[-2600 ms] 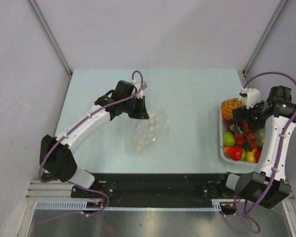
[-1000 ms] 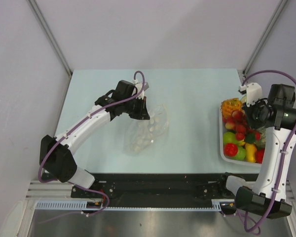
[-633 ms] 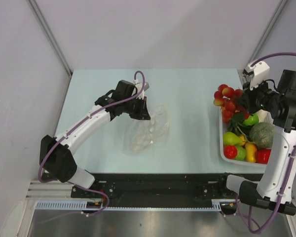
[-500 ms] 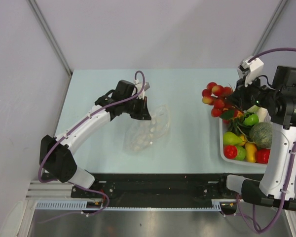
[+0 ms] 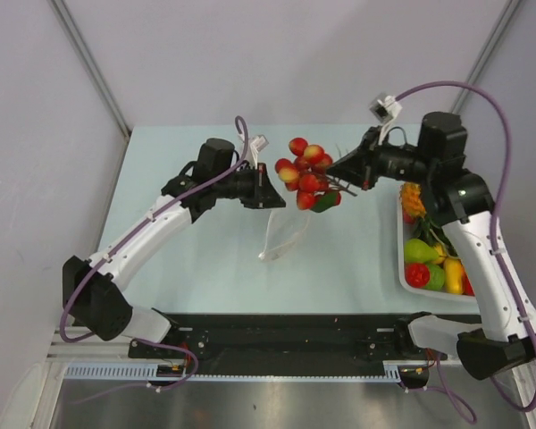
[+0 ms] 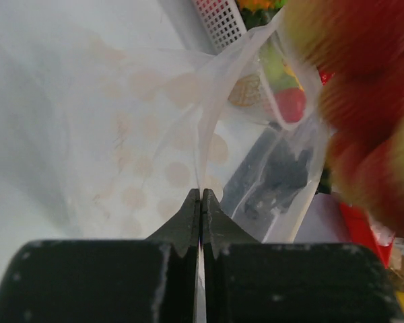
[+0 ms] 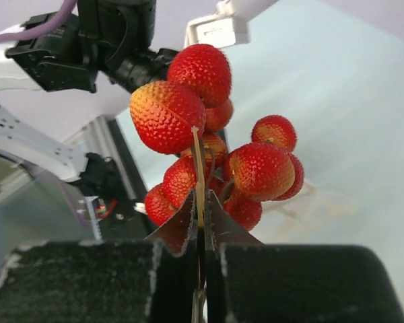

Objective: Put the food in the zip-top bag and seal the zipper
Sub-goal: Place the fake fruit in the zipper food storage bag.

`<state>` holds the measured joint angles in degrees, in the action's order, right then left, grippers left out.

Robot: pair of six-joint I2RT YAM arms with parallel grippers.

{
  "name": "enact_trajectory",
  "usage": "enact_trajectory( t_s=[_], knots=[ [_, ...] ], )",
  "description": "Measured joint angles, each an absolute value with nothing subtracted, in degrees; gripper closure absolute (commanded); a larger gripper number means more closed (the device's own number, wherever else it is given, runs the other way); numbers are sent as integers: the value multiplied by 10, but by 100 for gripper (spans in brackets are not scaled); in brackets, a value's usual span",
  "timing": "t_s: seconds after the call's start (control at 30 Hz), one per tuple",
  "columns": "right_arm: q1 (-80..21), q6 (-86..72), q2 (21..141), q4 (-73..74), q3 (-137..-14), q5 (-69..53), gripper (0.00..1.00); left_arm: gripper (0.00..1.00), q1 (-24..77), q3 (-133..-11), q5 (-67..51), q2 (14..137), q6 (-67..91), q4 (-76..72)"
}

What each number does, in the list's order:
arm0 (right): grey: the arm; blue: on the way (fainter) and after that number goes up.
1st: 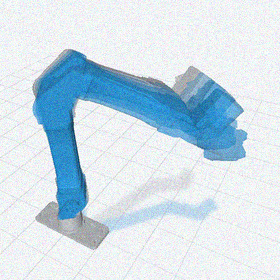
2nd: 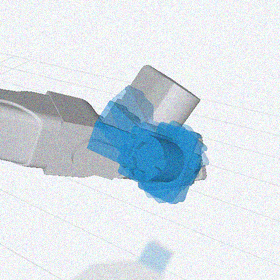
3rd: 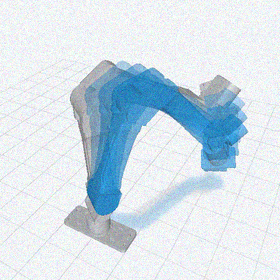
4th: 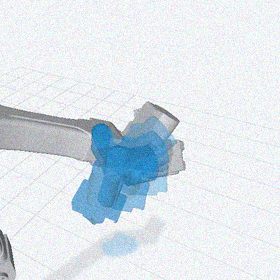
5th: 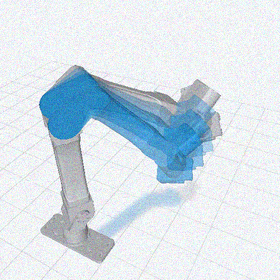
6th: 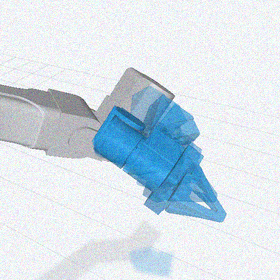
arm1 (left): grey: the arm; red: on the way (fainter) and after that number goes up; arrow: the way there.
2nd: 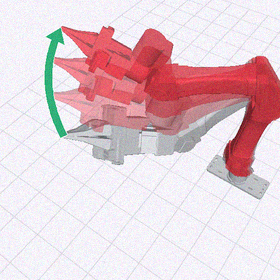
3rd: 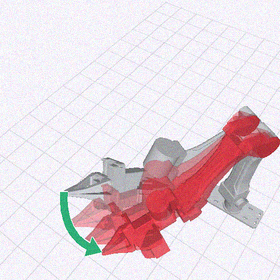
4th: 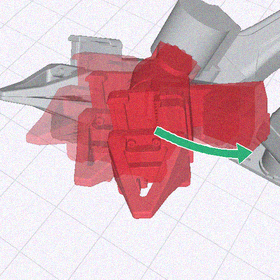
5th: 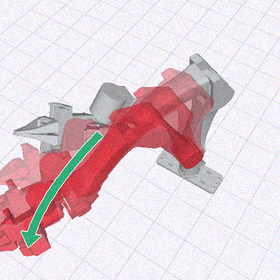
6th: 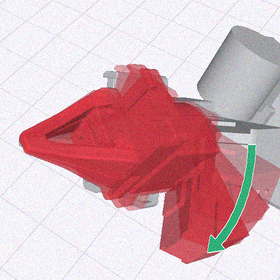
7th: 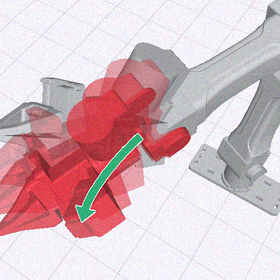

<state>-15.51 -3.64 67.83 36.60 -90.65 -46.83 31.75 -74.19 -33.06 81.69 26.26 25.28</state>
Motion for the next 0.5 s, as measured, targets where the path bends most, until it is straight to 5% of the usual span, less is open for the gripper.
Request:
enact_trajectory(
  t_s=[0.27,0.5],
  knots=[
    [-289,-140,691,215,-794,-412,100,100,287,-691,-378,806,331,182],
    [-299,-185,691,130,-748,-389,100,100,274,-674,-382,806,350,171]
  ],
)
